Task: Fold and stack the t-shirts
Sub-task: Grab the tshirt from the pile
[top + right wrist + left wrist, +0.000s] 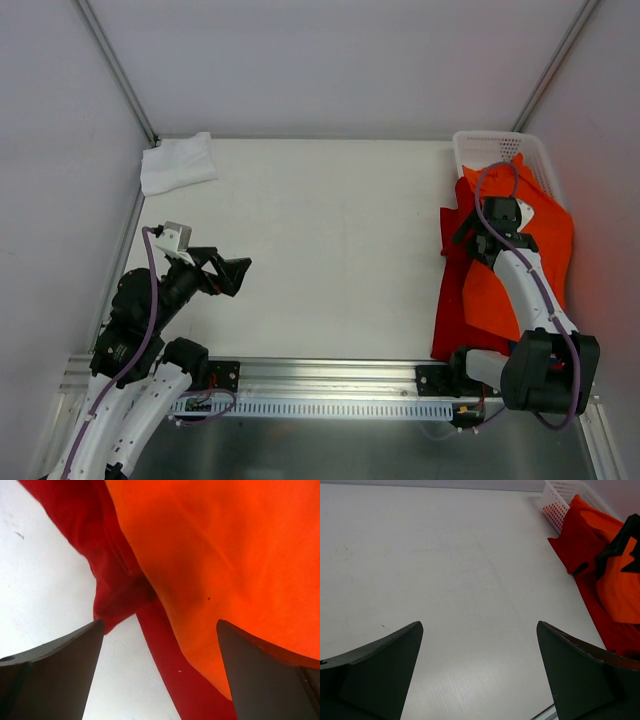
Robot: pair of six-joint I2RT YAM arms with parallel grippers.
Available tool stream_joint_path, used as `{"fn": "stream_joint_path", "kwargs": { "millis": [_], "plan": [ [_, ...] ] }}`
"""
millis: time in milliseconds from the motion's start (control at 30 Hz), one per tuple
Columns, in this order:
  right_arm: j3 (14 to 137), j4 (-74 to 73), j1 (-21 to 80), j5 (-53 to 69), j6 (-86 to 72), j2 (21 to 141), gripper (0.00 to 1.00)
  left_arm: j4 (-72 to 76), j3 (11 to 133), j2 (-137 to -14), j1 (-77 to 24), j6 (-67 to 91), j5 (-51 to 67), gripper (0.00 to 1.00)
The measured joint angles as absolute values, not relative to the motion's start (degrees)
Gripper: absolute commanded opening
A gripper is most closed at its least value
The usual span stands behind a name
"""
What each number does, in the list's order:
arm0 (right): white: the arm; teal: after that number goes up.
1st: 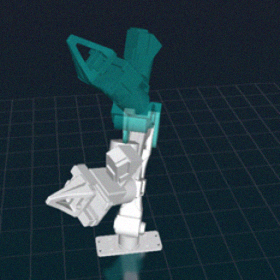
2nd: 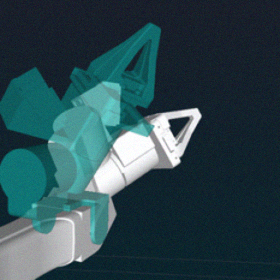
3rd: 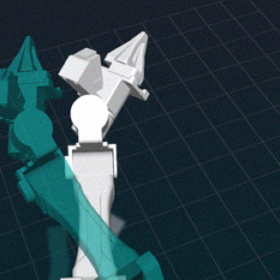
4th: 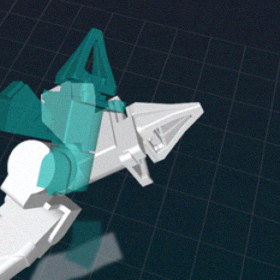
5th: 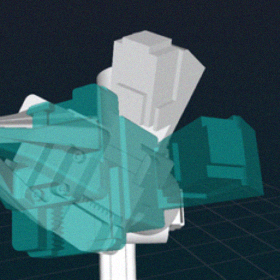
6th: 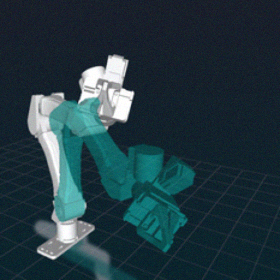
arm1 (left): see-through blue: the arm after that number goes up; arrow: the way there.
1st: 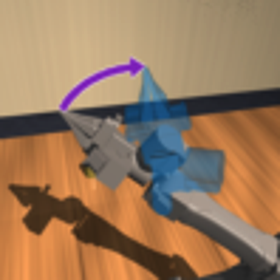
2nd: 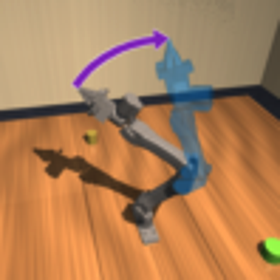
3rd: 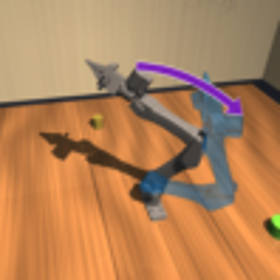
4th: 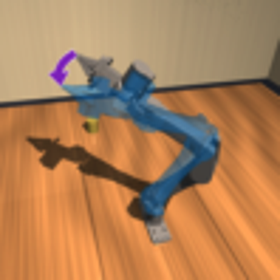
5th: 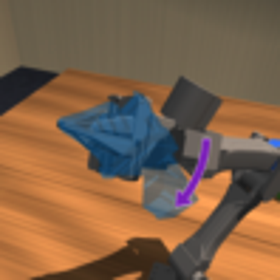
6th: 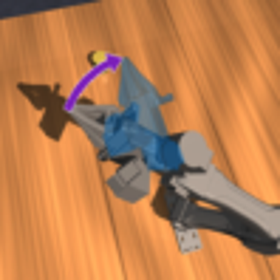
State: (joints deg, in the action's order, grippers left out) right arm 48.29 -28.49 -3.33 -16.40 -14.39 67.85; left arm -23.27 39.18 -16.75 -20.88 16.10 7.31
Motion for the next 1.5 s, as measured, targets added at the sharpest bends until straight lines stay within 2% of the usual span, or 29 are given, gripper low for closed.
{"fn": "stream_joint_path", "kwargs": {
  "millis": [400, 533, 633, 667, 767, 833, 933, 1067, 1367, 1500],
  "plan": [
    [49.43, -27.62, -5.89, -24.27, -13.91, 70.02, 0.99, -23.27, 39.18, -16.51, -20.88, 15.99, 7.31, 0.99],
    [48.95, -27.38, -6.22, -25.54, -13.91, 70.02, 0.93, -23.27, 39.18, -16.36, -20.88, 15.99, 7.35, 0.99],
    [48.82, -27.24, -6.31, -25.98, -13.91, 70.02, 0.82, -23.27, 39.18, -16.34, -20.88, 16.01, 7.49, 0.99],
    [48.82, -27.18, -6.35, -26.06, -13.87, 70.02, 0.73, -23.27, 39.20, -16.32, -20.88, 16.01, 7.49, 0.99],
    [48.42, -26.52, -6.44, -25.89, -13.74, 70.13, 0.57, -23.27, 39.18, -16.16, -20.88, 15.99, 7.51, 0.99],
    [47.94, -25.91, -6.46, -25.45, -13.61, 70.65, 0.51, -23.27, 39.18, -15.90, -20.88, 15.99, 7.53, 0.99],
    [47.62, -25.36, -6.50, -24.51, -13.39, 72.12, 0.35, -23.27, 39.18, -15.79, -20.88, 15.99, 7.55, 0.99],
    [47.44, -24.82, -6.50, -23.18, -12.86, 73.60, 0.00, -23.27, 39.18, -15.77, -20.88, 16.01, 7.60, 0.99],
    [47.66, -25.32, -5.17, -21.37, -12.91, 72.90, 0.01, -23.27, 39.18, -16.10, -20.88, 16.01, 8.67, 0.99],
    [53.52, -31.07, 3.14, -22.33, -13.10, 70.39, 0.00, -23.27, 39.18, -16.58, -20.88, 16.01, 8.80, 0.99]
  ]
}}
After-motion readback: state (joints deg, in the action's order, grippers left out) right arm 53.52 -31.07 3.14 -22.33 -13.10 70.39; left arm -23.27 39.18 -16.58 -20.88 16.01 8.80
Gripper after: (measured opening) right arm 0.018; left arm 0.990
